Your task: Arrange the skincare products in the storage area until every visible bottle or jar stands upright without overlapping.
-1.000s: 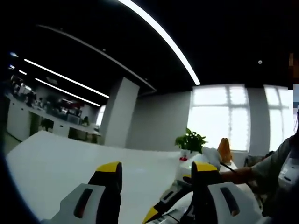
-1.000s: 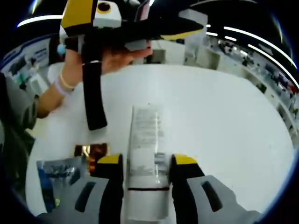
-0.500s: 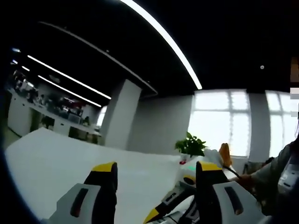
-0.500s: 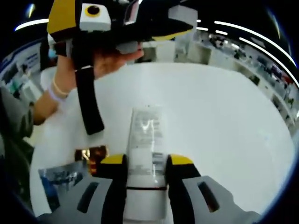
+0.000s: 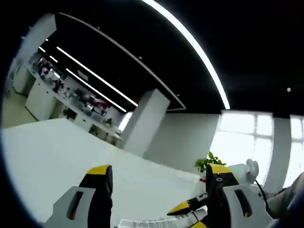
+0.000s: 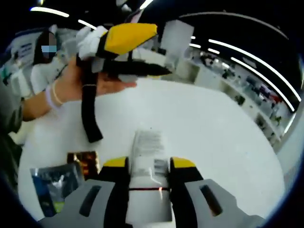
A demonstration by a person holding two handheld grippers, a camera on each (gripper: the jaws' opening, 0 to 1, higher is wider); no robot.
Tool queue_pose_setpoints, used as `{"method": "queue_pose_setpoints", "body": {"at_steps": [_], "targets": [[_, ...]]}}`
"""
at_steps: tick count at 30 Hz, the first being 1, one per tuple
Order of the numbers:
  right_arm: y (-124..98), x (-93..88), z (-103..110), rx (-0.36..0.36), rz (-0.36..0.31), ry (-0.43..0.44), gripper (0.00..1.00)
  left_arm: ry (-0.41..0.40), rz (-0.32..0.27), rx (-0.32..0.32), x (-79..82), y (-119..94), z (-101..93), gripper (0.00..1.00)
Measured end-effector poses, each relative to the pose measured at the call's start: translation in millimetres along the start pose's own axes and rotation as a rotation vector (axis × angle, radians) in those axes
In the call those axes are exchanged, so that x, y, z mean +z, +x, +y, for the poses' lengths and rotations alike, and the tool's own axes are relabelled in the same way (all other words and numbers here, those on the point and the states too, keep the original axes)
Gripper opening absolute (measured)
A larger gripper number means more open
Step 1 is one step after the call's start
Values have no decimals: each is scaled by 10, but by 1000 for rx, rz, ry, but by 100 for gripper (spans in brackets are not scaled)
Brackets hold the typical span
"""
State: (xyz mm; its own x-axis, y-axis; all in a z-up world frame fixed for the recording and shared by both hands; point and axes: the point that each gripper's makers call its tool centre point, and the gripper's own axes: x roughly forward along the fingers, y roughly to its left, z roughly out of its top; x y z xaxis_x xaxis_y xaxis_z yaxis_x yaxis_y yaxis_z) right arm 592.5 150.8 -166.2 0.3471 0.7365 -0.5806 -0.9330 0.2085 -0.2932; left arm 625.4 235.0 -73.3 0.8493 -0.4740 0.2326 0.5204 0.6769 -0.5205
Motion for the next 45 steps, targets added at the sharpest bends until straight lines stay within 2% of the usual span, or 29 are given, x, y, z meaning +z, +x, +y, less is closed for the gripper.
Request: {"method": "queue_pose_setpoints", "body": {"at_steps": [6, 8, 10, 11, 12, 13, 14, 15, 16, 17, 19, 21, 23, 24, 26, 27, 29, 33, 38, 39, 41, 45], "targets": [[-38, 22, 6, -5, -4, 2, 29, 2, 17, 6, -80, 12, -30, 82], [-12, -104, 59, 24, 53, 102, 28, 7, 25, 3, -94, 16, -29, 82], [29, -260, 89, 56, 121, 159, 25, 9, 30, 2, -112, 16, -44, 82], [46, -293, 108, 68, 121, 176, 4, 10, 31, 2, -115, 16, -43, 82], [77, -185, -26, 8, 18, 183, 5, 12, 34, 1, -119, 16, -45, 82], [69, -190, -95, -12, 15, 130, 11, 14, 36, 0, -130, 15, -58, 81], [73, -163, -114, -9, 13, 155, 26, 16, 37, 0, -136, 14, -64, 81], [103, -150, -57, 36, 42, 202, 45, 17, 38, -2, -138, 11, -69, 81], [99, -175, -4, 72, 92, 209, 62, 17, 37, -2, -139, 10, -73, 81], [76, -264, 114, 145, 197, 225, 68, 18, 38, -3, -136, 11, -71, 81], [46, -361, 235, 190, 324, 244, 68, 20, 41, -3, -139, 7, -71, 81], [45, -469, 210, 155, 405, 195, 67, 24, 41, 1, -140, -1, -68, 81], [21, -578, 216, 164, 505, 179, 64, 30, 42, 5, -143, -4, -59, 81], [12, -634, 224, 172, 558, 198, 64, 33, 44, 8, -148, -5, -54, 81], [-23, -730, 258, 202, 670, 246, 55, 38, 50, 11, -166, -3, -47, 81], [2, -706, 203, 190, 663, 213, 52, 41, 53, 12, -176, -3, -47, 81], [-30, -729, 198, 200, 715, 222, 47, 45, 57, 17, -180, -3, -31, 81], [5, -717, 220, 206, 759, 210, 46, 45, 50, 26, -146, -5, 11, 81], [12, -710, 212, 215, 783, 198, 46, 41, 36, 34, -105, -13, 32, 80], [3, -713, 213, 213, 784, 199, 46, 41, 35, 36, -93, -16, 50, 80], [20, -697, 207, 234, 738, 158, 47, 48, 34, 44, -80, -17, 86, 80], [21, -701, 200, 229, 728, 158, 47, 48, 35, 51, -75, -24, 116, 79]]}}
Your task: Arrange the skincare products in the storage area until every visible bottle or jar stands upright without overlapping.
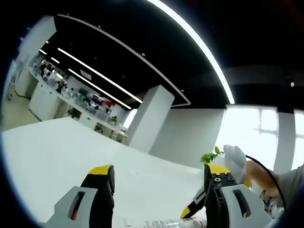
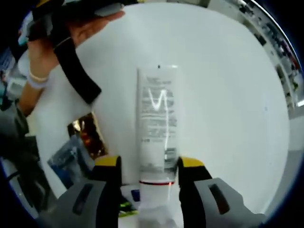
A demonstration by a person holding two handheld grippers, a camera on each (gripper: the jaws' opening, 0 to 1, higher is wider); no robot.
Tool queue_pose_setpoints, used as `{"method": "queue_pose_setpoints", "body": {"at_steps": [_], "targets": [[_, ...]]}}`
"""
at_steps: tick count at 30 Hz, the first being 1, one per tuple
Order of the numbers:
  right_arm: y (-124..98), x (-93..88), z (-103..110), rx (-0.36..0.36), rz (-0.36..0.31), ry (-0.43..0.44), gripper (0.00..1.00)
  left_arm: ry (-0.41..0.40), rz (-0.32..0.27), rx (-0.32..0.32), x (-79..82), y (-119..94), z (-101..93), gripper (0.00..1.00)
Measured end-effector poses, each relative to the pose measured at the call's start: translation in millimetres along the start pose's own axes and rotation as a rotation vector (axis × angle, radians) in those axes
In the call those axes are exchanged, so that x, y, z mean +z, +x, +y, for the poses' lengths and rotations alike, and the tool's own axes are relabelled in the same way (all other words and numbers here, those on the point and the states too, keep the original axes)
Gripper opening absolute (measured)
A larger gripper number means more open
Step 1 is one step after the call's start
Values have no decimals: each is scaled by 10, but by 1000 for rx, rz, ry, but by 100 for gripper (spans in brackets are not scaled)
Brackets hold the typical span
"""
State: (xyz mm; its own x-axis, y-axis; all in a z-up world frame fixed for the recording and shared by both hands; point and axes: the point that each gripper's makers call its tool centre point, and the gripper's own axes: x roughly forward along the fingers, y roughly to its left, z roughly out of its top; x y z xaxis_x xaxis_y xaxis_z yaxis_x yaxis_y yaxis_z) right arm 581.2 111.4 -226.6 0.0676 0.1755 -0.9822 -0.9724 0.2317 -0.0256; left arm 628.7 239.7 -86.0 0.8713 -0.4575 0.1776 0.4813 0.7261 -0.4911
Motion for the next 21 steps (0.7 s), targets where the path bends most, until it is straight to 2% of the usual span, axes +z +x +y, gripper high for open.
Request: {"method": "queue_pose_setpoints", "body": {"at_steps": [3, 4, 5, 6, 7, 14, 15, 16, 19, 21], "targets": [[-2, 2, 8, -2, -18, -7, 46, 0, 0, 4, 0, 4, 15, 79], [2, 7, 13, -1, -18, -6, 41, 1, 0, 6, -4, 3, 19, 79], [-6, 4, 22, -2, -21, 0, 32, 1, 1, 8, -6, 2, 21, 79], [20, 42, 108, 31, -35, 43, 31, 1, 2, 8, -10, 2, 16, 79], [44, 22, 69, 3, -25, 29, 30, 1, 1, 9, -10, 1, 19, 79], [-35, 20, 53, -25, -23, 7, 28, 1, -4, 21, -4, -10, 50, 79], [-31, 39, 46, -34, -40, 11, 28, 0, -8, 22, 6, -14, 53, 79], [-27, 91, 36, -51, -91, 21, 27, 0, -13, 22, 29, -23, 68, 79], [-59, 102, 19, -89, -128, -7, 27, 3, -24, 25, 68, -39, 71, 79], [-119, 125, -2, -124, -167, -26, 27, 10, -61, 51, 149, -65, 118, 78]]}}
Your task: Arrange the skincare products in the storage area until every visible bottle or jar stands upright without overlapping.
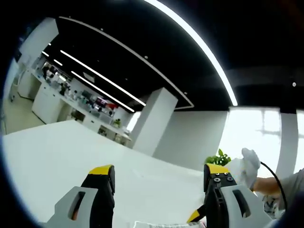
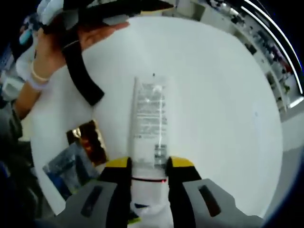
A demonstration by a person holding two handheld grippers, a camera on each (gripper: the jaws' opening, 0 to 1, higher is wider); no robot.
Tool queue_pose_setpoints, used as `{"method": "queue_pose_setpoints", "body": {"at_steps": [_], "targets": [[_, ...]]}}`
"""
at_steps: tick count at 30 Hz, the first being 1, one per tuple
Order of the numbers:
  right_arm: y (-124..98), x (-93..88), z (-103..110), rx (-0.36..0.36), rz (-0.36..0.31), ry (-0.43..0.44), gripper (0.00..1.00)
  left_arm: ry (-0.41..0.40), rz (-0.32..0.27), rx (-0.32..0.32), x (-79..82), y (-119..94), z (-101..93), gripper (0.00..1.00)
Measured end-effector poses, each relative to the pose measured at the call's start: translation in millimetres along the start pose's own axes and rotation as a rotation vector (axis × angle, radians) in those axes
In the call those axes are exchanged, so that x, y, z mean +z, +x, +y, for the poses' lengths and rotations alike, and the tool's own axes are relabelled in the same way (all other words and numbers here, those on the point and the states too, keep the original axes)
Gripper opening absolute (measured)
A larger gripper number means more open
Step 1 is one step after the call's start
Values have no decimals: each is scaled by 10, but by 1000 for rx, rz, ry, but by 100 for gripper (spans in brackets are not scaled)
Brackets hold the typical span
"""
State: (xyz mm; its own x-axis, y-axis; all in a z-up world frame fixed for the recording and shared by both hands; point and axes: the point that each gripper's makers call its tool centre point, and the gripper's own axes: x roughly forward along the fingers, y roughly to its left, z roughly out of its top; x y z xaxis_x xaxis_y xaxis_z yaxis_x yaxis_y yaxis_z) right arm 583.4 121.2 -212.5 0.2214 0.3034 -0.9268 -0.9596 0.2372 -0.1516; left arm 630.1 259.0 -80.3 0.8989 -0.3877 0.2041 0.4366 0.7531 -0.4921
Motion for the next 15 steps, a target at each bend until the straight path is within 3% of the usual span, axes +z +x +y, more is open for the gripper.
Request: {"method": "queue_pose_setpoints", "body": {"at_steps": [4, 8, 10, 15], "targets": [[-176, 110, -80, -97, -110, -32, 26, -8, -72, 41, 143, -71, 70, 78], [-300, 107, -181, -232, -125, -133, 26, -41, -117, 61, 253, -99, 156, 77], [-328, 80, -116, -238, -134, -165, 25, -51, -122, 66, 246, -108, 147, 76], [-368, 77, -77, -208, -156, -137, 25, -32, -109, 53, 221, -66, 105, 76]]}}
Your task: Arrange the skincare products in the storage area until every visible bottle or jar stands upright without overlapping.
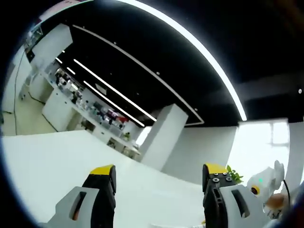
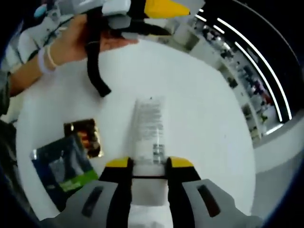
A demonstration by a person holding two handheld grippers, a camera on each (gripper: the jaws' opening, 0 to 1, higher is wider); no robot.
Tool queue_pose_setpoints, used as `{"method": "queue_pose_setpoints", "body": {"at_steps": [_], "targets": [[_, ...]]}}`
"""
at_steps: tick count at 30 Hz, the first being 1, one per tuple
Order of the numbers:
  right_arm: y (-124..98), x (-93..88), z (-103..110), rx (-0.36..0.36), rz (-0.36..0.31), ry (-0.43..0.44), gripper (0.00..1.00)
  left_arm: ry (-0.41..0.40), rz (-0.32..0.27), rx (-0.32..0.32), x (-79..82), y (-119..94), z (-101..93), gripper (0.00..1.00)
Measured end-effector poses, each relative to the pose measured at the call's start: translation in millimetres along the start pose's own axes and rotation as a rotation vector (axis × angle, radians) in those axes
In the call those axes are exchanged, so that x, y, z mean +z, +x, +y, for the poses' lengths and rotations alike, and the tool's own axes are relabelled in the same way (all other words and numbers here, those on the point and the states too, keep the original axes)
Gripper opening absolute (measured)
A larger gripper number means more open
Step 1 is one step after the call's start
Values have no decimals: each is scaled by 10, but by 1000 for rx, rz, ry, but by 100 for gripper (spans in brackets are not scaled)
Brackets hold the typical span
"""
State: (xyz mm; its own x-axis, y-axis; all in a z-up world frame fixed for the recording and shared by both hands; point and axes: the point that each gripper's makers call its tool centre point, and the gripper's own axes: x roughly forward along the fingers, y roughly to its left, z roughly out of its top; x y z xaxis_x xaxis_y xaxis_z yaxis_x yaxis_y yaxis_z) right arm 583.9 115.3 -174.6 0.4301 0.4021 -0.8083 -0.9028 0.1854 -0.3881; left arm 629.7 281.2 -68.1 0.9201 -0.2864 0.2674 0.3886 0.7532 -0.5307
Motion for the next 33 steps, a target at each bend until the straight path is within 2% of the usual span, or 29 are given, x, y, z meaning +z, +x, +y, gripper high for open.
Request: {"method": "queue_pose_setpoints", "body": {"at_steps": [3, 7, 12, 14, 16, 17, 18, 19, 20, 21, 22, 24, 26, 27, 28, 29, 30, 32, 33], "targets": [[-13, -14, 21, 24, -13, 30, 25, 42, 21, -8, -36, 14, -35, 76], [-75, 27, -21, 4, -47, 31, 25, 72, 35, -22, -74, 28, -87, 76], [-248, 151, -107, -79, -105, -41, 25, 88, 34, -24, -63, 29, -84, 76], [-328, 179, -141, -135, -102, -93, 24, 81, 34, -21, -69, 23, -65, 76], [-363, 183, -122, -146, -93, -112, 24, 81, 37, -17, -83, 20, -60, 76], [-378, 186, -117, -145, -93, -112, 21, 83, 39, -16, -86, 21, -56, 76], [-415, 218, -144, -167, -117, -99, 0, 84, 40, -16, -92, 20, -54, 76], [-562, 354, -185, -250, -157, -119, 0, 85, 42, -16, -96, 19, -52, 76], [-581, 375, -92, -206, -111, -118, 0, 85, 42, -17, -95, 18, -53, 76], [-595, 483, -21, -124, -205, -73, 0, 86, 40, -17, -93, 16, -54, 76], [-631, 558, 116, -56, -251, -41, 0, 87, 40, -18, -95, 15, -57, 76], [-679, 494, 69, -22, -235, 27, 0, 90, 42, -18, -101, 11, -60, 76], [-660, 543, 27, 21, -292, 56, 0, 89, 44, -17, -103, 13, -54, 76], [-616, 502, -11, 39, -307, 82, 5, 87, 44, -17, -102, 12, -53, 76], [-559, 459, -14, 53, -297, 67, 17, 85, 43, -17, -100, 12, -52, 76], [-473, 360, -37, 90, -258, 84, 23, 84, 43, -18, -99, 13, -53, 76], [-390, 272, -27, 108, -209, 117, 25, 83, 44, -20, -99, 20, -56, 76], [-218, 11, -42, 161, -50, 95, 23, 83, 43, -23, -92, 33, -58, 76], [-184, -66, -47, 176, -11, 86, 24, 83, 43, -24, -88, 33, -58, 76]]}}
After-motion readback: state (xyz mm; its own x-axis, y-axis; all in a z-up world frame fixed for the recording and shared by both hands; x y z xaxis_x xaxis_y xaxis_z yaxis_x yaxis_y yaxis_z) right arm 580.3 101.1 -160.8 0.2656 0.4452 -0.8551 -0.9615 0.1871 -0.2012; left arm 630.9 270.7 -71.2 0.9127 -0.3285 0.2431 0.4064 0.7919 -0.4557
